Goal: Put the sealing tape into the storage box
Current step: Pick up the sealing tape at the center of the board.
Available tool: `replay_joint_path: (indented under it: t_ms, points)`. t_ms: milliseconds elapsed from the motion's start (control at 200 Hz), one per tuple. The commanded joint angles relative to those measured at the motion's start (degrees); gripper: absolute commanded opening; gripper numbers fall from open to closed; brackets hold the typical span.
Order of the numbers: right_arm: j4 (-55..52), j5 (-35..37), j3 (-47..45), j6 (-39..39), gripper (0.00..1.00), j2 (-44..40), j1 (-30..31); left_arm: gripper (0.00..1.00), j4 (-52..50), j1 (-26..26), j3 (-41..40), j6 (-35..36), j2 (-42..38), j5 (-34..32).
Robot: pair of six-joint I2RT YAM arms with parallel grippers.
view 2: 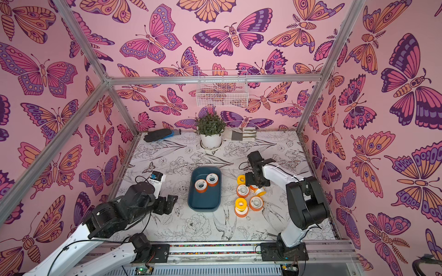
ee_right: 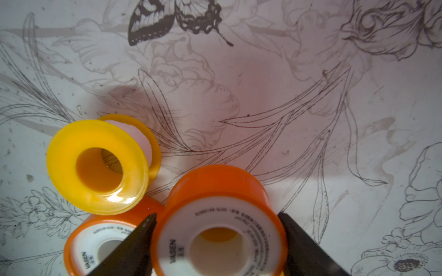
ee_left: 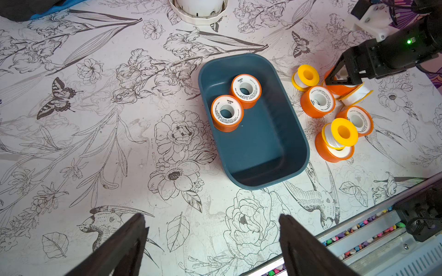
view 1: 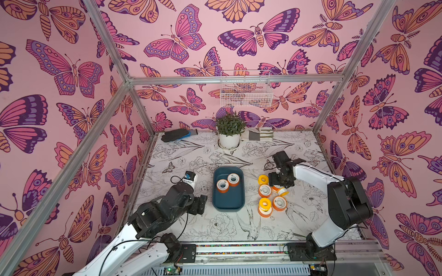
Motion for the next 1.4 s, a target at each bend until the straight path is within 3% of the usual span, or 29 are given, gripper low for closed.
replay_joint_path:
  t_ms: [0, 350, 886, 1126, 1397]
  points:
    - [-0.84, -0.10, 1.06, -0.09, 0.78, 0.57, -0.26, 0.90, -1.01, 0.27, -0.85, 0.09, -0.02, -0.04]
    - [-1.07, 0.25, 0.88, 0.37, 0.66, 0.23, -0.21, 0.90, -1.03, 0.20, -0.94, -0.09, 0.65, -0.04]
    - [-2.81, -3.03, 2.33, 0.39, 0.62, -6.53, 0.63, 0.91, -1.11, 0.08, -0.88, -0.21, 0.37, -0.22]
    - [-6.55, -2.20, 9.07, 0.29, 0.62, -5.75, 10.06, 0.91, -1.04, 0.04, -0.94, -0.36, -0.37, -0.56]
    - [-9.50, -2.67, 22.99, 1.81, 0.63, 5.95, 25.39, 0.91, -1.12, 0.07, -0.94, -0.35, -0.37, -0.75]
